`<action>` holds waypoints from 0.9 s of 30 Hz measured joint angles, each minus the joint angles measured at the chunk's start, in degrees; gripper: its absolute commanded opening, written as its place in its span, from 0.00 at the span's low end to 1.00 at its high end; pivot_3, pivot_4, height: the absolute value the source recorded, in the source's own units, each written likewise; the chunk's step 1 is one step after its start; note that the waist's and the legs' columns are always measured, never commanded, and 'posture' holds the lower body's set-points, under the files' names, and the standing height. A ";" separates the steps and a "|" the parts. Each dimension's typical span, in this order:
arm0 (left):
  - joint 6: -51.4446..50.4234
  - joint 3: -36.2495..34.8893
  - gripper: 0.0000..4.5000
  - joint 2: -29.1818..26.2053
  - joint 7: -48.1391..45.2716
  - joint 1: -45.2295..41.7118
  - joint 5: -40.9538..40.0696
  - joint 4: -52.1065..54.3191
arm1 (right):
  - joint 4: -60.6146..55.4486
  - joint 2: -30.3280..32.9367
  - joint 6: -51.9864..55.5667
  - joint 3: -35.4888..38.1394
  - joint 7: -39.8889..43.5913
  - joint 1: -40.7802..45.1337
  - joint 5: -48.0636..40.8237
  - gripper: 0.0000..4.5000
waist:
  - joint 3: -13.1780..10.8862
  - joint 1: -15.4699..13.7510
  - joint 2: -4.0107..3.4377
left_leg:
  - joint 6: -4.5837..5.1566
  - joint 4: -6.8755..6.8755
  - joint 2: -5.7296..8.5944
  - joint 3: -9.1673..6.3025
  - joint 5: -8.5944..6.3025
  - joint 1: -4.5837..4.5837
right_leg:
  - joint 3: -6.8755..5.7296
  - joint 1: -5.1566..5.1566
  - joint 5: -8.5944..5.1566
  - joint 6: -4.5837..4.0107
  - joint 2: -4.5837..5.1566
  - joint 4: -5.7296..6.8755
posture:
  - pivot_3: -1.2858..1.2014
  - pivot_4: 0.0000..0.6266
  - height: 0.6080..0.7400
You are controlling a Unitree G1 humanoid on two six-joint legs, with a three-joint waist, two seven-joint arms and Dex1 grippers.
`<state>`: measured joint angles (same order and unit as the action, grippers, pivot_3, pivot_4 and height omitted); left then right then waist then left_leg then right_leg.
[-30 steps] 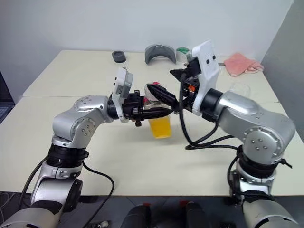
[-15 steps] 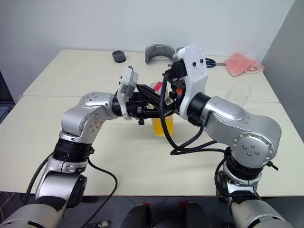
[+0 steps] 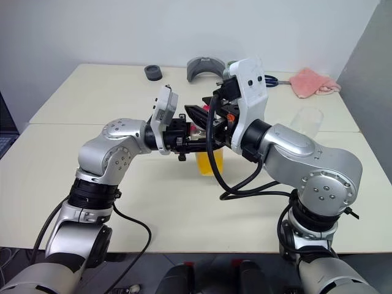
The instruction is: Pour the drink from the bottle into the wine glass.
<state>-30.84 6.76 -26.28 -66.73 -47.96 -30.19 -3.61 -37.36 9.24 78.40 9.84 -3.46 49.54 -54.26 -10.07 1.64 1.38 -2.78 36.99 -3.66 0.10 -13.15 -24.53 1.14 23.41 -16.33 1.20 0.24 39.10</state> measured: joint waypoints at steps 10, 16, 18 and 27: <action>-0.56 0.07 0.43 -0.11 0.37 0.08 -0.07 3.60 | 5.96 15.04 -12.50 -4.70 21.31 0.11 0.79 0.40 | 0.00 -0.01 0.00 | 0.01 0.00 0.01 0.00 0.00 -0.02 | -0.02 0.00 0.00 0.00 -0.01 -0.06 | 0.52 0.24 1.00; -2.12 -0.54 0.43 -0.78 1.25 1.12 -0.31 5.31 | 21.79 20.01 -28.65 -11.36 46.61 2.53 7.21 0.40 | 0.00 0.25 0.00 | 0.04 0.01 -0.02 0.00 0.00 0.03 | 0.02 0.00 0.00 0.00 -0.08 -0.04 | 0.52 0.24 1.00; -2.55 -0.87 0.43 -1.07 1.49 1.78 -0.39 5.83 | 28.07 20.16 -33.82 -13.73 55.25 4.49 9.81 0.40 | -0.02 0.21 -0.02 | 0.04 0.00 -0.02 -0.01 0.01 0.04 | 0.00 0.00 0.00 0.00 -0.08 -0.04 | 0.52 0.24 1.00; -4.79 -2.47 0.43 -1.64 2.65 4.56 -0.95 9.18 | 44.61 16.54 -49.38 -18.49 76.57 10.57 18.43 0.40 | -0.04 -0.02 -0.04 | 0.03 0.02 -0.01 0.01 0.01 0.01 | -0.02 0.00 0.00 -0.01 -0.04 -0.04 | 0.52 0.24 1.00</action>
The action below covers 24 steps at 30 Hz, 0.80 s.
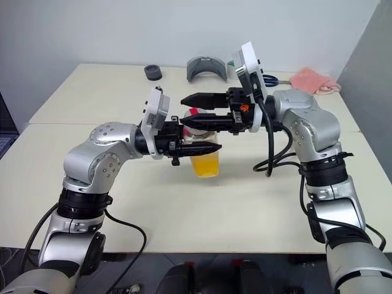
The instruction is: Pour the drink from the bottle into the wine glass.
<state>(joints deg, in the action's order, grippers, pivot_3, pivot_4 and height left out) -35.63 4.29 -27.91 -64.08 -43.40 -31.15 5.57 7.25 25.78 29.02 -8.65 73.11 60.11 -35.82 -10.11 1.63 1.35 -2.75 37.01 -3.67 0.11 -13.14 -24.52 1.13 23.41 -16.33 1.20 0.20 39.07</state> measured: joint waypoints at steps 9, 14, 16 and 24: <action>-1.78 0.84 0.43 0.53 0.99 0.38 -0.37 0.54 | 0.38 1.09 -3.01 -1.44 5.74 1.11 3.13 0.80 | -0.01 -0.10 -0.02 | -0.01 0.02 0.01 -0.01 0.01 0.00 | -0.02 0.00 0.00 0.00 0.04 0.04 | 0.52 0.24 1.00; -1.14 0.19 0.43 0.59 0.94 0.26 -0.84 0.69 | -3.47 7.97 3.85 0.69 3.39 -3.45 2.97 0.99 | -0.03 -0.27 -0.04 | -0.01 0.03 0.05 0.00 0.01 0.00 | 0.01 -0.05 0.00 -0.01 0.07 0.01 | 0.52 0.24 1.00; -0.90 0.12 0.43 0.70 0.92 0.18 -0.83 0.53 | -6.74 9.39 6.85 2.39 0.76 -4.53 2.34 0.99 | -0.04 -0.28 -0.07 | -0.01 0.03 0.04 -0.01 0.01 0.00 | 0.00 -0.05 0.00 -0.01 0.06 0.02 | 0.52 0.24 1.00; 1.63 0.37 0.43 1.26 -0.07 -1.31 -0.21 -2.89 | -27.78 7.58 24.34 13.44 -23.24 -11.50 -6.39 0.99 | -0.04 -0.06 -0.07 | -0.02 0.03 0.01 -0.03 0.01 0.03 | 0.01 -0.05 0.00 -0.01 0.02 0.08 | 0.52 0.24 1.00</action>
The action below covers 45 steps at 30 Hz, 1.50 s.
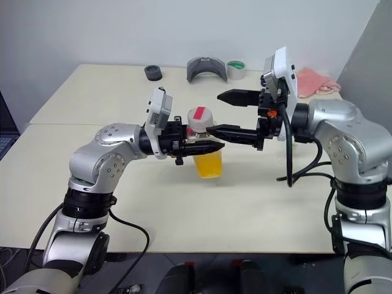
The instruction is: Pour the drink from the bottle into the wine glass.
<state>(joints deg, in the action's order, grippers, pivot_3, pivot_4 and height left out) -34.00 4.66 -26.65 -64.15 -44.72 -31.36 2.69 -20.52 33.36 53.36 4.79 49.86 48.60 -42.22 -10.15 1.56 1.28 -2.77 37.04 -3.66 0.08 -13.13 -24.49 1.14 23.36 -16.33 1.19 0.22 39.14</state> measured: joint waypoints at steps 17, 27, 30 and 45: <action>3.51 1.09 0.43 1.18 -2.33 -3.30 1.37 -5.45 | -7.95 -10.84 2.51 -1.70 -25.15 -3.11 0.61 0.99 | 0.00 0.00 0.00 | 0.01 -0.01 0.01 0.01 0.00 -0.01 | 0.01 -0.01 0.00 0.01 -0.01 -0.03 | 0.52 0.24 1.00; 3.31 1.11 0.43 1.08 -2.64 -3.25 1.37 -5.34 | -8.10 -9.01 2.11 -2.40 -24.99 -2.97 0.32 0.99 | 0.00 -0.01 0.00 | 0.01 -0.01 0.02 0.01 0.00 -0.01 | 0.01 -0.01 0.00 0.01 -0.01 -0.04 | 0.52 0.24 1.00; 3.26 1.11 0.43 1.07 -2.59 -3.25 1.37 -5.32 | -8.58 -7.24 2.20 -1.94 -24.44 -3.07 -0.65 0.99 | 0.00 -0.01 0.00 | 0.01 -0.01 0.01 0.01 0.00 -0.01 | 0.01 -0.01 0.00 0.01 -0.01 -0.03 | 0.52 0.24 1.00; 3.16 1.12 0.43 0.84 -2.22 -3.22 1.49 -5.32 | -10.35 -1.67 3.35 2.23 -24.25 -5.40 -5.70 0.99 | 0.00 0.00 0.00 | 0.01 -0.01 0.01 0.01 0.00 -0.01 | 0.03 -0.01 0.00 0.01 -0.01 -0.04 | 0.52 0.24 1.00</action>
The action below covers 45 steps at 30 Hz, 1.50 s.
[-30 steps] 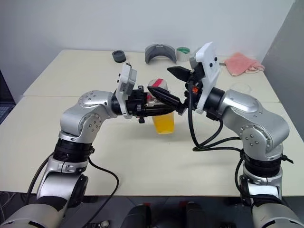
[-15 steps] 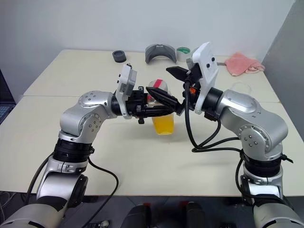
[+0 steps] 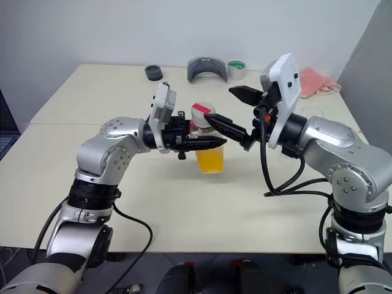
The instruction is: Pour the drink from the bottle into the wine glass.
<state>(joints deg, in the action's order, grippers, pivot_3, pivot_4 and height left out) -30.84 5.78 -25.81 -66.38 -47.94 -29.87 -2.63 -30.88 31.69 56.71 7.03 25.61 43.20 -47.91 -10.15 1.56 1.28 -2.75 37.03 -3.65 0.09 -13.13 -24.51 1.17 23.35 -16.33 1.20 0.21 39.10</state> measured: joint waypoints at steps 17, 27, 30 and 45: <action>0.03 -0.01 0.43 0.00 -0.26 0.02 0.03 0.16 | -0.22 3.17 0.00 0.41 0.42 -2.70 -1.95 0.99 | 0.00 0.00 0.00 | 0.00 0.00 0.00 -0.01 0.00 -0.01 | -0.01 0.00 0.00 0.00 -0.01 -0.01 | 0.52 0.24 1.00; 0.03 -0.02 0.43 -0.25 -0.28 0.21 0.02 0.92 | -0.34 3.19 -0.05 0.64 1.54 -3.93 -4.70 0.99 | 0.00 0.00 0.00 | 0.00 0.00 0.00 -0.01 0.00 -0.01 | 0.00 0.00 0.00 0.00 -0.01 -0.01 | 0.52 0.24 1.00; 0.03 -0.02 0.43 -0.29 -0.21 0.25 0.02 1.14 | -0.26 1.75 -0.31 0.02 0.57 -2.61 -4.54 0.99 | 0.00 0.02 0.00 | 0.00 0.01 -0.01 -0.02 0.00 -0.01 | -0.01 0.00 0.00 0.00 -0.01 0.00 | 0.52 0.24 1.00; 0.01 -0.02 0.43 -0.35 0.33 0.30 0.02 1.82 | 0.74 0.66 -1.26 -1.56 0.19 -1.50 -2.85 0.99 | 0.00 -0.03 0.00 | 0.00 0.01 0.00 -0.01 0.00 -0.01 | -0.01 0.00 0.00 0.00 0.00 -0.01 | 0.52 0.24 1.00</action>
<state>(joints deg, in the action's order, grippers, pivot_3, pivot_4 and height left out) -30.83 5.77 -26.15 -66.05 -47.64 -29.85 -0.81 -30.14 32.35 55.45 5.46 25.80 41.70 -50.76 -10.15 1.53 1.28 -2.75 37.04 -3.65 0.08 -13.13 -24.52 1.16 23.34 -16.33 1.20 0.21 39.10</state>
